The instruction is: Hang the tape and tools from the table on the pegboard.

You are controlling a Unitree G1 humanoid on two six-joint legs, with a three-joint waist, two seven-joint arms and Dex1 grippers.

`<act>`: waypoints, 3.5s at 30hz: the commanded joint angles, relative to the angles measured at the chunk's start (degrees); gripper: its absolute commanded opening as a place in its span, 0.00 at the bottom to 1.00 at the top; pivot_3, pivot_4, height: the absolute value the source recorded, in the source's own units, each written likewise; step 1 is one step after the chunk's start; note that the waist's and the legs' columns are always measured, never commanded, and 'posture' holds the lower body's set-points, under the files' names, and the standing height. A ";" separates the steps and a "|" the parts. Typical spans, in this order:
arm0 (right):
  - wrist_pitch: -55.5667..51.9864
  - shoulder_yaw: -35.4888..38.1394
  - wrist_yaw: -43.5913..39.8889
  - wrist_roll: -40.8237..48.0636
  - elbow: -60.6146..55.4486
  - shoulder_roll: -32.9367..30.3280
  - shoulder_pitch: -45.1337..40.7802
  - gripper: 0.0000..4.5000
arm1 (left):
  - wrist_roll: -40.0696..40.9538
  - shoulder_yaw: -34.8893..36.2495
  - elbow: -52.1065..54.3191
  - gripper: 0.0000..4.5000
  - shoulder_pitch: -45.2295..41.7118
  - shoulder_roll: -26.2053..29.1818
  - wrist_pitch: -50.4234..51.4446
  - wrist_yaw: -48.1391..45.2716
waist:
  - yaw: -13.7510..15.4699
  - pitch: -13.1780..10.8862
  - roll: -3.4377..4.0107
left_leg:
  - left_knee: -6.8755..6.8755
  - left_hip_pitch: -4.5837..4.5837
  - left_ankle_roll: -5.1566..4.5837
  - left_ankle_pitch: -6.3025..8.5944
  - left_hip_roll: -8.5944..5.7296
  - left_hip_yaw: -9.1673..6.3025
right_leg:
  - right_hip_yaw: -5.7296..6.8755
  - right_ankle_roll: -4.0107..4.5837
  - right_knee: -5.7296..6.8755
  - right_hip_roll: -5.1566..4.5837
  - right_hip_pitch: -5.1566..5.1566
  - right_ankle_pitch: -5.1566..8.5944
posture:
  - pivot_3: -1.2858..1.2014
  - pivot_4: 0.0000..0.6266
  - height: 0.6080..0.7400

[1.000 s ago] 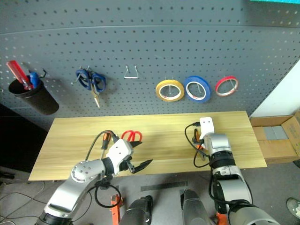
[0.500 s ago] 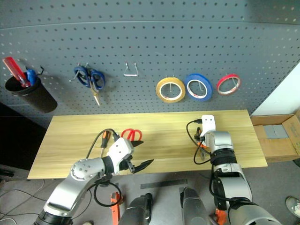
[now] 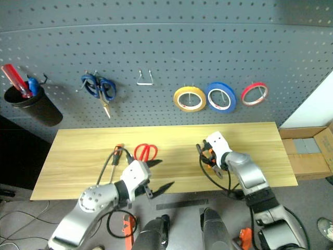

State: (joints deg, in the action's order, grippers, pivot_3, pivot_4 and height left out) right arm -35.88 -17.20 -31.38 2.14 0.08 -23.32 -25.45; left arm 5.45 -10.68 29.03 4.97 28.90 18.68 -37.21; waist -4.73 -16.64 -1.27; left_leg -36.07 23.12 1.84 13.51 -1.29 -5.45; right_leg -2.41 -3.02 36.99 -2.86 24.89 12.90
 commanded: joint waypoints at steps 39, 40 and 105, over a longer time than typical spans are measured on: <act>61.84 17.78 15.22 3.08 64.43 32.92 -54.20 0.62 | 2.54 16.42 -19.59 1.00 -32.02 -3.66 -0.33 11.81 | 3.17 4.71 -0.70 | 0.43 -0.99 1.02 -1.08 1.22 -0.22 | 0.15 1.13 -0.02 1.93 -0.61 -0.94 | 0.57 0.34 1.00; 62.24 17.83 15.42 2.93 65.00 32.79 -54.45 0.62 | 2.58 16.30 -20.19 1.00 -32.68 -3.59 -0.42 11.72 | 3.21 4.42 -0.66 | 0.44 -0.99 1.02 -1.08 1.22 -0.22 | 0.15 1.16 -0.01 1.93 -0.60 -0.92 | 0.57 0.34 1.00; 71.56 16.56 32.83 -5.46 72.66 40.23 -49.41 0.62 | 14.56 30.11 -2.43 1.00 -26.23 7.90 22.84 13.25 | 6.49 0.14 -0.80 | 1.18 -0.08 1.40 -1.29 1.17 -0.45 | 0.40 1.60 0.07 1.76 0.60 -0.89 | 0.65 0.46 1.00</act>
State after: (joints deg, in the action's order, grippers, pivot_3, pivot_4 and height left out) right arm 36.93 0.40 3.78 -3.31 73.80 9.96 -77.31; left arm 19.46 17.62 24.28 -21.21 36.10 42.16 -24.33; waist 1.76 -16.49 -2.07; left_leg -34.89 23.03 3.24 12.22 -0.12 -5.89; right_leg -2.01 -1.42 37.06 -1.10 25.49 12.01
